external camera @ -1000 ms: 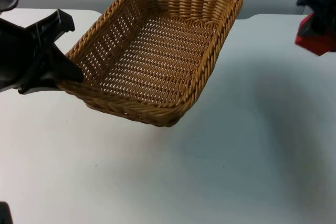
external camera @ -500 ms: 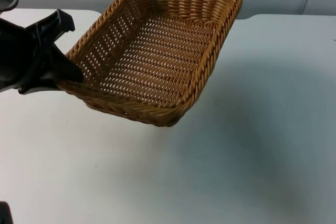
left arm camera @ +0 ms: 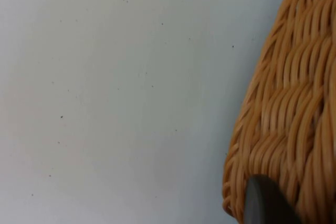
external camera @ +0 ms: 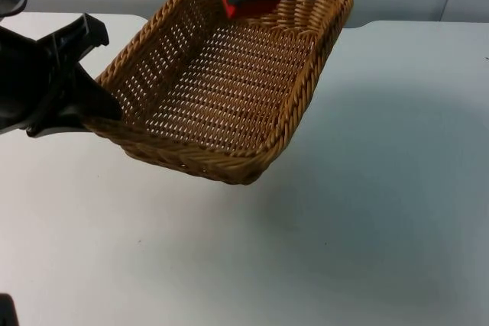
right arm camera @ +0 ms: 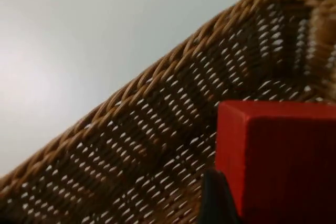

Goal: Pick up the basket with the left hand and place the cube into the basket with the right hand.

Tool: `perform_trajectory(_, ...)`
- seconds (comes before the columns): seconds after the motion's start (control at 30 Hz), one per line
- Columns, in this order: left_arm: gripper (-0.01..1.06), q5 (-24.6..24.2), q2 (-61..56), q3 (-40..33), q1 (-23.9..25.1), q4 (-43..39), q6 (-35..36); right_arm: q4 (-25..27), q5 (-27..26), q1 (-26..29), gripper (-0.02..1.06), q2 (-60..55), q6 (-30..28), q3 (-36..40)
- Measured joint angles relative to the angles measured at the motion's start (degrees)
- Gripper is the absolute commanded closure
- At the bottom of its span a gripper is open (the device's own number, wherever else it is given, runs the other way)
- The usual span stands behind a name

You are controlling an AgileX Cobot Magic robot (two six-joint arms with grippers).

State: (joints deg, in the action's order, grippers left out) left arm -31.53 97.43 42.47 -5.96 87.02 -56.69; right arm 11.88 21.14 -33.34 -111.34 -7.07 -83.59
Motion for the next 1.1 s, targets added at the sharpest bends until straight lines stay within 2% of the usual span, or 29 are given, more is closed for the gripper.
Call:
perform_trajectory(0.13,1.05,0.00,0.00,0.00,0.00,0.00,0.00,-0.94,3.25,-1.19,1.00,-3.27,-0.08,-1.86)
perform_trajectory(0.23,1.05,0.00,0.00,0.00,0.00,0.00,0.00,-1.76,4.85,-1.47,0.80,-3.79,-0.08,-2.15)
perform_trajectory(0.27,1.05,0.00,0.00,0.00,0.00,0.00,0.00,-2.35,6.17,-1.47,0.80,-3.79,-0.08,-2.40)
perform_trajectory(0.3,1.05,0.00,0.00,0.00,0.00,0.00,0.00,-2.89,6.92,-1.47,0.71,-3.79,-0.08,-2.67)
perform_trajectory(0.37,1.05,0.00,0.00,0.00,0.00,0.00,0.00,-3.57,8.13,-1.47,0.44,-3.79,-0.28,-3.04)
perform_trajectory(0.4,1.05,0.00,0.00,0.00,0.00,0.00,0.00,-3.57,8.13,-1.47,0.16,-3.79,-0.28,-3.04)
perform_trajectory(0.43,1.05,0.00,0.00,0.00,0.00,0.00,0.00,-3.72,8.78,-1.47,0.16,-3.79,-0.28,-3.04)
perform_trajectory(0.47,1.05,0.00,0.00,0.00,0.00,0.00,0.00,-3.85,9.34,-1.47,-0.01,-3.79,-0.52,-3.04)
perform_trajectory(0.67,1.05,0.11,0.00,0.00,0.00,-0.24,0.00,-4.87,9.73,-1.47,-0.01,-2.87,-2.68,-3.04)
perform_trajectory(0.77,1.05,0.11,0.00,0.00,0.00,-0.24,0.00,-6.75,9.73,-1.32,0.04,-1.27,-2.08,-3.73)
perform_trajectory(0.8,1.05,0.11,0.00,0.00,0.00,-0.24,0.00,-8.78,10.18,-1.07,0.04,0.18,-0.27,-4.05)
perform_trajectory(0.83,1.05,0.11,0.00,0.00,0.00,-0.24,0.00,-12.22,10.64,-0.24,0.13,2.03,2.58,-4.28)
perform_trajectory(0.87,1.05,0.11,0.00,0.00,0.00,-0.24,0.00,-15.26,11.83,0.63,0.26,3.67,5.54,-4.50)
perform_trajectory(0.9,1.05,0.11,0.00,0.00,0.00,-0.24,0.00,-18.62,13.76,2.05,0.45,5.81,9.51,-4.66)
perform_trajectory(0.93,1.05,0.11,0.00,0.00,0.00,-0.24,0.00,-18.62,13.76,2.05,0.62,5.81,9.51,-4.66)
perform_trajectory(0.97,1.05,0.11,0.00,0.00,0.00,-0.24,0.00,-24.70,17.19,4.40,0.62,8.99,15.61,-4.69)
perform_trajectory(1.0,1.05,0.11,0.00,0.00,0.00,-0.24,0.00,-28.28,20.39,6.34,0.86,10.93,19.16,-4.69)
perform_trajectory(1.03,1.05,0.11,0.00,0.00,0.00,-0.24,0.00,-30.68,23.81,8.36,1.04,12.72,21.40,-4.69)
perform_trajectory(1.1,1.05,0.11,0.00,0.00,0.00,-0.24,0.00,-33.98,28.77,11.94,1.04,15.71,24.50,-4.30)
